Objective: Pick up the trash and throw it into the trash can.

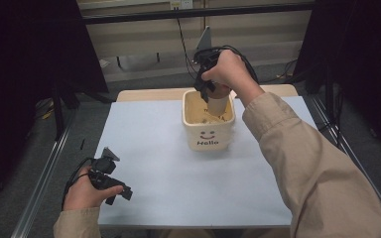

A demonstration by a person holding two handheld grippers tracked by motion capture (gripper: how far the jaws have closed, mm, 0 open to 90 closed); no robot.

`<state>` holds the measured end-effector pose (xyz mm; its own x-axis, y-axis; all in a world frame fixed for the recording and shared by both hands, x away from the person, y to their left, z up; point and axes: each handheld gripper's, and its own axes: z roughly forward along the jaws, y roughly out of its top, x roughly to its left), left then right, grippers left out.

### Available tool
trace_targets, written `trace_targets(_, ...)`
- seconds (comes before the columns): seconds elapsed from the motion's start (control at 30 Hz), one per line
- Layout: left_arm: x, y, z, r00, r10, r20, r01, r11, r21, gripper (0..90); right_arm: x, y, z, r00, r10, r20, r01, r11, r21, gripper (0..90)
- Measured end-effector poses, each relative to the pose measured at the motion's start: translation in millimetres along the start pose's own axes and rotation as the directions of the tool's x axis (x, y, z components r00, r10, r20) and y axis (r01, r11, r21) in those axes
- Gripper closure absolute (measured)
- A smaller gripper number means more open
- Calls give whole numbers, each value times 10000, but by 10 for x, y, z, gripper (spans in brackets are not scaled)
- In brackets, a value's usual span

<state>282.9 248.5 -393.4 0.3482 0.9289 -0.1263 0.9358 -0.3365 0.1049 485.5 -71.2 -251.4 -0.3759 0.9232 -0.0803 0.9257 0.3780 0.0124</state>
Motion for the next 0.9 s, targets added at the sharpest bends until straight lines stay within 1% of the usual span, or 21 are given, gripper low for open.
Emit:
trace_targets(0.07, -1, 5, -3, 10000, 59, -33, -59, 10000, 56, 49, -13, -1, -7, 10000, -56, -52, 55, 9999, -106, 168)
trace_targets(0.1, -3, 4, 1, 10000, 68, -39, -68, 10000, 0, 49, -15, -1, -16, 10000, 23, -20, -24, 9999, -134, 146)
trace_targets(0.13, -4, 4, 1, 10000, 54, -52, -54, 10000, -8, 48, -16, -2, -20, 10000, 47, 1, -47, 9999, -141, 127)
trace_targets(0.17, -9, 3, 3, 10000, -26, 22, 26, 10000, -39, 48, -16, -4, -26, 9999, 105, -59, -106, 9998, -138, 124)
trace_targets(0.2, -2, 6, 0, 9999, 88, -50, -88, 10000, -6, 48, -20, -7, -33, 9999, 90, -61, -91, 9998, -191, 120)
trace_targets(0.23, -9, 5, -2, 10000, -18, 17, 18, 10000, 18, 48, -22, -15, -42, 10000, -1, -17, 1, 9997, -259, 101)
trace_targets(0.3, -6, 5, -3, 10000, 16, 10, -16, 10000, 27, 48, -23, -21, -51, 10000, -1, -46, 0, 9998, -215, 104)
trace_targets(0.33, -6, 4, -4, 10000, 3, 8, -3, 10000, 19, 48, -31, -28, -59, 10000, -81, -44, 80, 9997, -240, 103)
trace_targets(0.37, 2, 4, -4, 9999, 89, -123, -90, 10000, -38, 48, -27, -34, -72, 9998, 104, -147, -108, 9996, -270, 102)
trace_targets(0.43, -2, -2, -5, 10000, 77, -25, -77, 10000, -31, 48, -43, -49, -97, 9999, 75, -102, -78, 9995, -303, 96)
trace_targets(0.47, -4, -3, -3, 10000, 26, -36, -26, 10000, -80, 48, -52, -58, -111, 9998, 42, -187, -48, 9995, -319, 96)
trace_targets(0.57, -4, -1, -12, 10000, 51, -55, -51, 10000, -50, 48, -65, -89, -153, 9998, 128, -139, -133, 9994, -325, 96)
trace_targets(0.6, -8, 0, -11, 9999, 85, -107, -86, 9999, -78, 48, -74, -99, -165, 9999, 60, -150, -66, 9992, -389, 96)
trace_targets(0.63, -14, 2, -11, 10000, 64, -16, -64, 10000, -60, 48, -82, -110, -186, 9998, 54, -185, -61, 9992, -392, 96)
trace_targets(0.67, -9, 4, -10, 9998, 202, -93, -203, 9998, -39, 48, -88, -119, -206, 9998, 64, -202, -72, 9990, -436, 96)
trace_targets(0.73, -15, -2, -3, 9998, 173, -84, -174, 9998, -75, 48, -114, -149, -277, 9999, 134, -102, -139, 9985, -523, 98)
trace_targets(0.8, -20, -5, -3, 9999, 106, -30, -106, 9999, -82, 48, -125, -159, -307, 9997, 181, -161, -190, 9983, -548, 98)
trace_targets(0.83, -19, -7, -9, 9999, 107, -47, -107, 9999, -63, 48, -137, -166, -338, 9998, 143, -144, -152, 9978, -645, 98)
trace_targets(0.87, -17, -8, -8, 9999, 105, -114, -107, 9998, -140, 48, -144, -175, -367, 9996, 218, -154, -228, 9972, -711, 98)
trace_targets(0.9, -26, -7, -15, 10000, 65, -64, -66, 9999, -123, 47, -160, -196, -428, 9996, 242, -109, -249, 9970, -734, 98)
